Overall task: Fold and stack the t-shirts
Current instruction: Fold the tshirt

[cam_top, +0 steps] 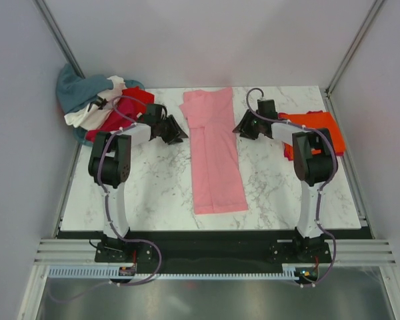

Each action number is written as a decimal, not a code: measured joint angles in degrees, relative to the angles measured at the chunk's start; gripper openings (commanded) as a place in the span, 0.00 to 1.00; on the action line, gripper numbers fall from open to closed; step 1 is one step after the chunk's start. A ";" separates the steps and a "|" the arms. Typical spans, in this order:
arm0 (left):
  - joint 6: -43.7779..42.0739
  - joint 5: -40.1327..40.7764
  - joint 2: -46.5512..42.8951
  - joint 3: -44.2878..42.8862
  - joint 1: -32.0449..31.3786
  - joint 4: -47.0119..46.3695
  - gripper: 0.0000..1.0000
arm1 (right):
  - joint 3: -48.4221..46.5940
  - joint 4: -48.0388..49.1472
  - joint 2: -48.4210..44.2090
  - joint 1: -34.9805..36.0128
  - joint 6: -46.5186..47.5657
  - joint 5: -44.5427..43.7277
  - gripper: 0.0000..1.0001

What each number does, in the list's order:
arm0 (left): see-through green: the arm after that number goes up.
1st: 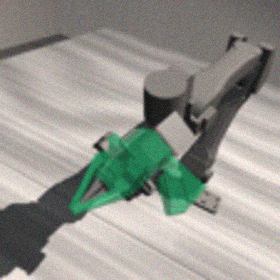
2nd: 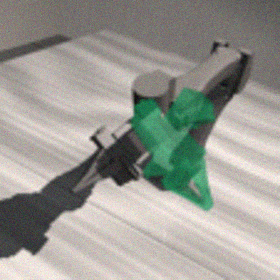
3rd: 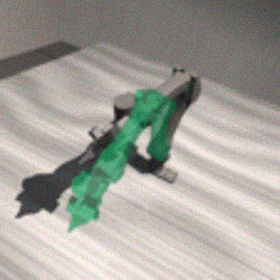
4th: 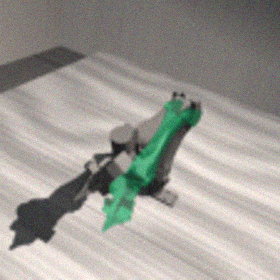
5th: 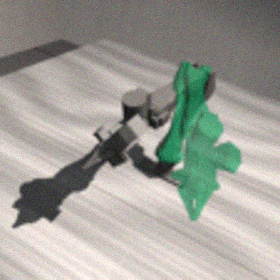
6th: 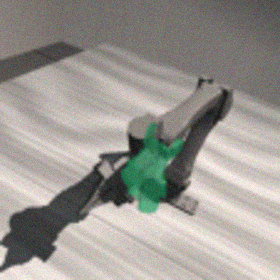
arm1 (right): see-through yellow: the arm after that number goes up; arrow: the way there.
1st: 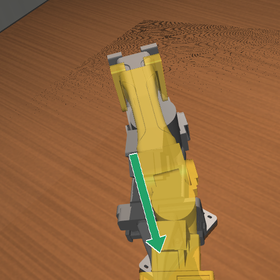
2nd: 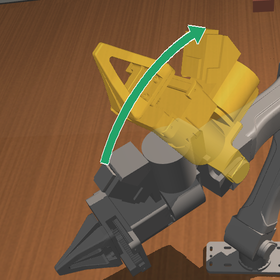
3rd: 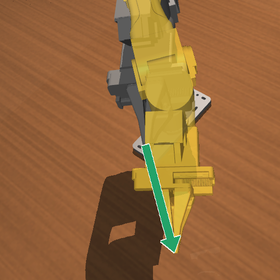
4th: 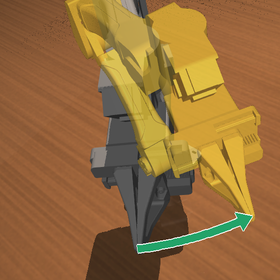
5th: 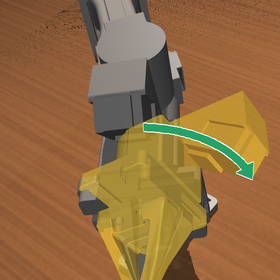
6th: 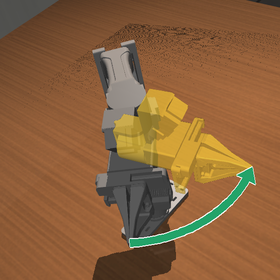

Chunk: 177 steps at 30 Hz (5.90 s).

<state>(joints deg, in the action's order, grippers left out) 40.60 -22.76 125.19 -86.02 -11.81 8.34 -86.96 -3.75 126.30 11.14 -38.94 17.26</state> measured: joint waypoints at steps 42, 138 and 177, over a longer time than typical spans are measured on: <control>9.92 -0.31 -51.15 62.03 -20.74 -2.97 0.43 | 61.77 -12.11 -58.93 27.15 -6.49 -8.74 0.04; 11.13 2.86 -8.87 4.81 -3.30 3.91 0.15 | 0.28 -20.06 -12.39 6.45 3.43 -7.10 0.26; 4.48 4.74 -20.50 23.96 -7.93 3.50 0.40 | 22.64 -10.64 -23.10 7.76 9.73 -3.52 0.42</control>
<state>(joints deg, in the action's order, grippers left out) 45.08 -18.02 104.68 -62.06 -19.75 11.84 -64.31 -14.39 103.20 18.90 -29.21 13.74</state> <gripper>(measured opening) 0.400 0.443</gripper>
